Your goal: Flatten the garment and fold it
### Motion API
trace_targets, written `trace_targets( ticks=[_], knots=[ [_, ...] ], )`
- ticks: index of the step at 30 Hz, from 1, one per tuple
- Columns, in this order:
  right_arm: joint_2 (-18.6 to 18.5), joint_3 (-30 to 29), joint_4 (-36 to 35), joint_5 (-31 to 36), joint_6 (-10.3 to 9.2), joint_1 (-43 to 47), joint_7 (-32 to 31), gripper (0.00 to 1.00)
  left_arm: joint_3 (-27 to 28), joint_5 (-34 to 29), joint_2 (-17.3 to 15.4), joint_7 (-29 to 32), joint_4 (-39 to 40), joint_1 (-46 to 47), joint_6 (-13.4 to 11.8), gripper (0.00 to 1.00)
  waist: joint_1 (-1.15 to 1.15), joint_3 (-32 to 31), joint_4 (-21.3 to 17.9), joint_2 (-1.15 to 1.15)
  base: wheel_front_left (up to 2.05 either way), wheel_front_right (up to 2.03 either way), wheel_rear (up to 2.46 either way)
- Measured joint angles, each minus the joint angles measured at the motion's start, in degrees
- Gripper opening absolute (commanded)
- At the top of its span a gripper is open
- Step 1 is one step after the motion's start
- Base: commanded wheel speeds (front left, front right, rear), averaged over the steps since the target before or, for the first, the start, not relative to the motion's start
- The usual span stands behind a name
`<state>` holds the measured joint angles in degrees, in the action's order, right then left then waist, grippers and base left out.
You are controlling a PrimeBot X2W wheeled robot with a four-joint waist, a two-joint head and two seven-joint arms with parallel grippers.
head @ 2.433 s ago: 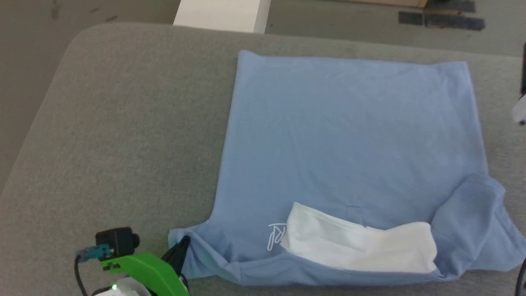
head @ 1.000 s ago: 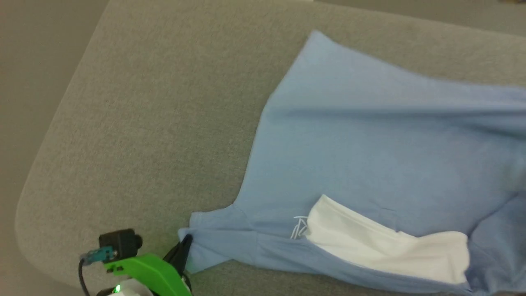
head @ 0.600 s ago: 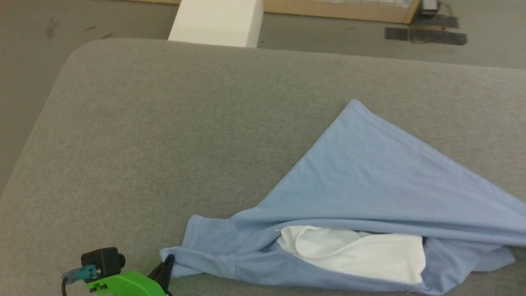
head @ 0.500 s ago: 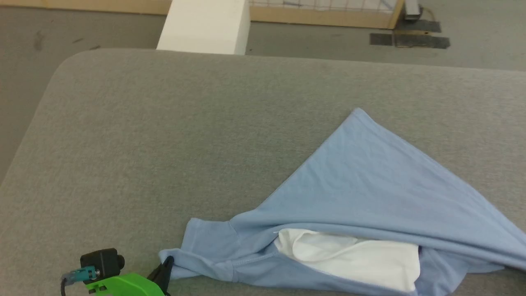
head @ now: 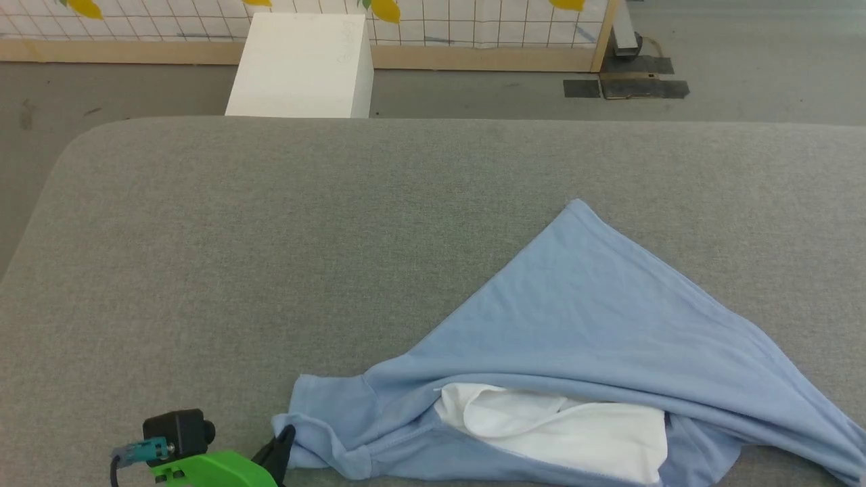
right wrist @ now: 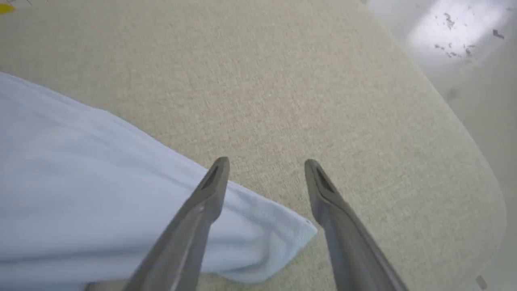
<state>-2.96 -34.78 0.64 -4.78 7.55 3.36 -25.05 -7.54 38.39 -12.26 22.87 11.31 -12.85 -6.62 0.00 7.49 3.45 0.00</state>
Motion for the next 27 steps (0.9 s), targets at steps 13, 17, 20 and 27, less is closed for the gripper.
trace_targets(
  ticks=[13, 17, 20, 27],
  knots=[
    [-9.18, 29.72, 5.30, -4.35, 0.01, -16.39, 28.65, 1.00, -0.59, 0.12, -0.04, -0.01, -0.37, 0.89, 0.34, 0.00, 0.00, 1.69, 1.26, 0.00, 0.00, 0.00, 0.00],
    [-13.34, 38.90, 14.17, -7.38, 0.01, -25.20, 25.76, 1.00, -1.38, 0.34, 0.30, -0.21, -0.82, 2.85, 1.09, 0.00, 0.00, 3.23, 2.45, 0.00, 0.00, 0.00, 0.00],
    [-14.84, 43.93, 20.58, -9.79, 0.01, -31.88, 21.04, 1.00, -2.10, 0.45, 0.76, -0.27, -1.58, 4.72, 1.58, 0.00, 0.00, 4.46, 3.73, 0.00, 0.00, 0.00, 0.00],
    [-16.55, 50.58, 33.97, -14.48, 0.01, -43.24, 5.44, 1.00, -3.39, 0.64, 2.13, -1.48, -3.97, 7.23, 2.71, 0.00, 0.00, 7.31, 7.52, 0.00, 0.00, 0.00, 0.00]
  ],
)
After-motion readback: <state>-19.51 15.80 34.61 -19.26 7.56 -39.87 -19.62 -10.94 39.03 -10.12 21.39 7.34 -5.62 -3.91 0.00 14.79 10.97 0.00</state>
